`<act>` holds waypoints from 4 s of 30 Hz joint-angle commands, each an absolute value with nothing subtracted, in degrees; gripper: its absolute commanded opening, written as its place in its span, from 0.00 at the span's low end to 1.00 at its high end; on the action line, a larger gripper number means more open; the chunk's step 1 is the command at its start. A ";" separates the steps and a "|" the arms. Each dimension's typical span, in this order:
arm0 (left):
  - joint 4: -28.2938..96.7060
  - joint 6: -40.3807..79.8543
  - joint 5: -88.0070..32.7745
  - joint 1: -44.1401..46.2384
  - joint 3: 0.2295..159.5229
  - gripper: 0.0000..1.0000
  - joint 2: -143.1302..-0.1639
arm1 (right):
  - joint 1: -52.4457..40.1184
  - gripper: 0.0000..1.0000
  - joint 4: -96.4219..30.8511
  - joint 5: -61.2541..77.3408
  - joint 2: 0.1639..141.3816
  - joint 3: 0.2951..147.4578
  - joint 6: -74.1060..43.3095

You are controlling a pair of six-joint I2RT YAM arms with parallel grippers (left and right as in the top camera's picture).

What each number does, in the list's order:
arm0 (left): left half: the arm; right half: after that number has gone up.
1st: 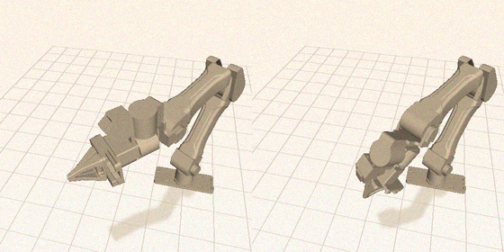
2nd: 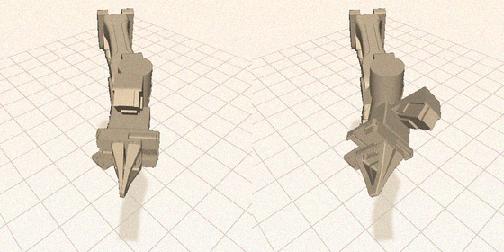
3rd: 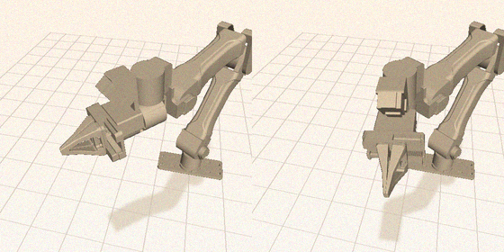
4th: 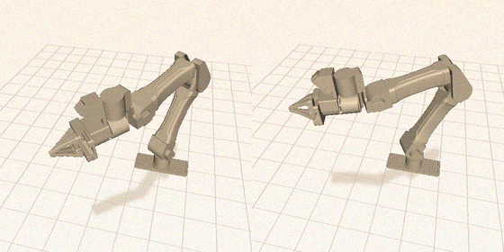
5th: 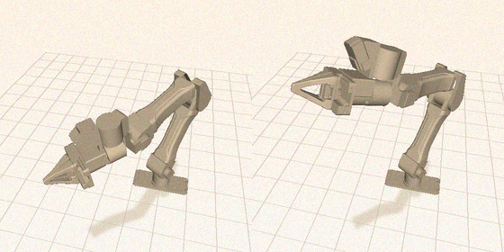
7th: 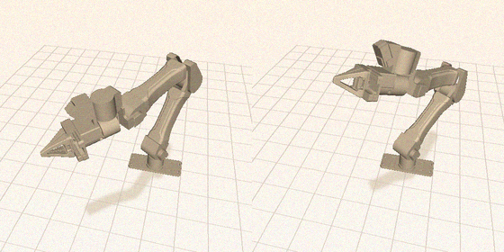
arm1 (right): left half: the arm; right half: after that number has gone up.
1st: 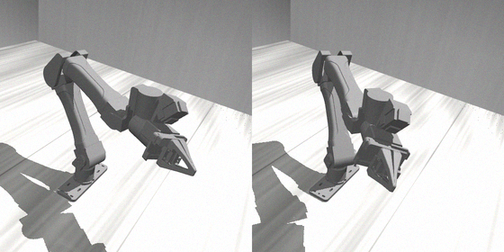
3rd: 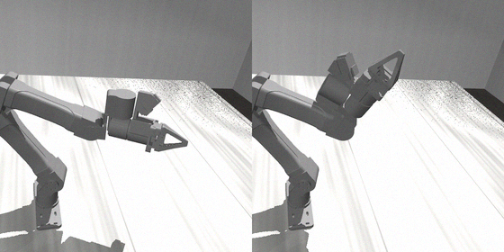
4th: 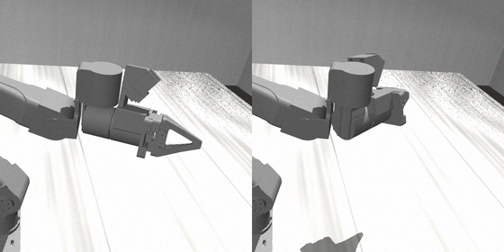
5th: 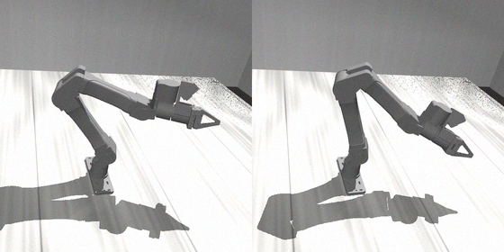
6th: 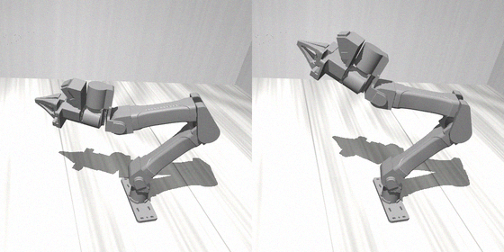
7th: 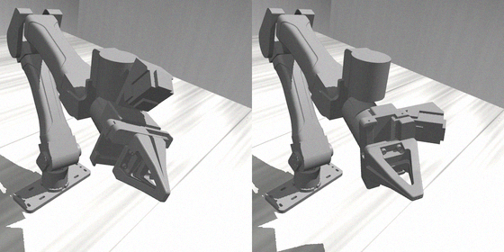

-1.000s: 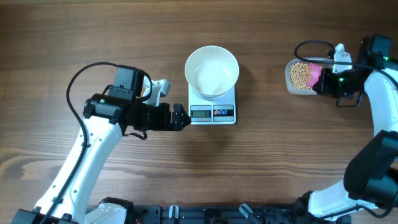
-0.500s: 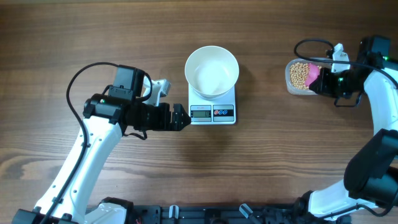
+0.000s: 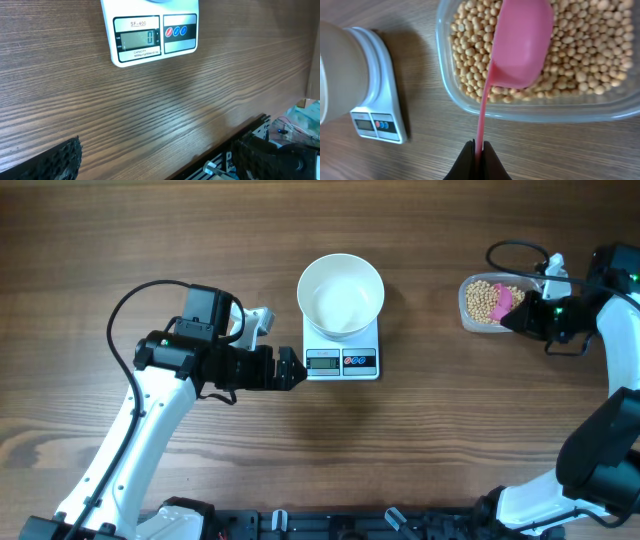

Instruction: Scoop item into bowl and weigh 150g on scale

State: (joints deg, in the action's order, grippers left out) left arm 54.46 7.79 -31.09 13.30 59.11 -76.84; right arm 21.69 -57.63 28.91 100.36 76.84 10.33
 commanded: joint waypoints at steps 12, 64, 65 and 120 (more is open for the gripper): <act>54.52 7.92 -30.50 13.34 59.13 1.00 -76.95 | 23.81 0.04 -57.91 34.63 101.91 76.38 10.50; 54.50 7.92 -30.50 13.34 59.13 1.00 -76.95 | 33.74 0.04 -59.75 46.74 105.65 76.36 13.61; 54.50 7.92 -30.50 13.34 59.13 1.00 -76.95 | 34.20 0.04 -59.88 47.09 105.65 76.36 14.02; 54.50 7.92 -30.50 13.34 59.13 1.00 -76.95 | 45.30 0.04 -72.62 68.58 105.67 76.36 24.51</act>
